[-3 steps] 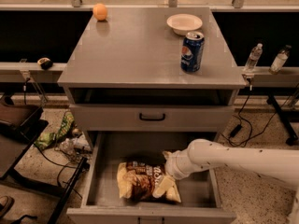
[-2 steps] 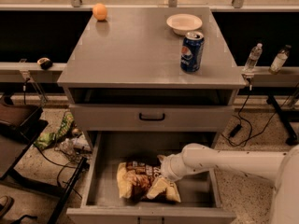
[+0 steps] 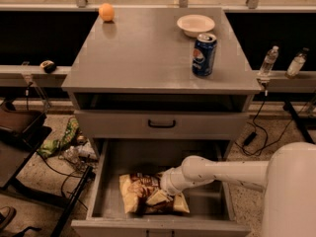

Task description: Pick brown chip bag from middle drawer and place on counter

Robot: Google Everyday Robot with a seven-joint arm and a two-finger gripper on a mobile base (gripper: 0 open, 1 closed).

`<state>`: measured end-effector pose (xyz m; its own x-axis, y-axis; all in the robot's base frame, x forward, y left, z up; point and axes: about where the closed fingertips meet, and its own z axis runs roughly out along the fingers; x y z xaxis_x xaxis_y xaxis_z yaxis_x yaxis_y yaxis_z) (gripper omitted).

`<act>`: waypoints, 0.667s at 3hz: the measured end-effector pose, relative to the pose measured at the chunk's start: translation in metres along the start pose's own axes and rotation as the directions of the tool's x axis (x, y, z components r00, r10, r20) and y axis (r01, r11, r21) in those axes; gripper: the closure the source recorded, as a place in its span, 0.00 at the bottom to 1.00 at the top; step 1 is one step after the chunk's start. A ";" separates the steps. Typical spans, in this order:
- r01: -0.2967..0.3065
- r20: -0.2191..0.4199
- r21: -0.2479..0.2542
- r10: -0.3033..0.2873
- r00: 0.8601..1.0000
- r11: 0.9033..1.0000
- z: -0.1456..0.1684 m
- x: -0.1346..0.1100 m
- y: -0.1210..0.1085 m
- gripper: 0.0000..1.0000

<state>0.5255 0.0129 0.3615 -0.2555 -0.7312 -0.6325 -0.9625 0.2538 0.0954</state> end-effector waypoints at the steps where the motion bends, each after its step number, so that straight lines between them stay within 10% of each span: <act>1: 0.065 0.035 -0.018 -0.065 0.997 0.998 0.005 -0.028 0.014 0.81; 2: 0.115 0.008 0.009 -0.115 0.993 0.993 -0.033 -0.044 0.027 1.00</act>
Offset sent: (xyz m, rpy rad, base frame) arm -0.0249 0.0017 0.1288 -0.0670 -0.1767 0.1196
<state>0.5075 0.0310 0.4174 -0.1423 -0.7505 -0.6453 -0.9847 0.1738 0.0149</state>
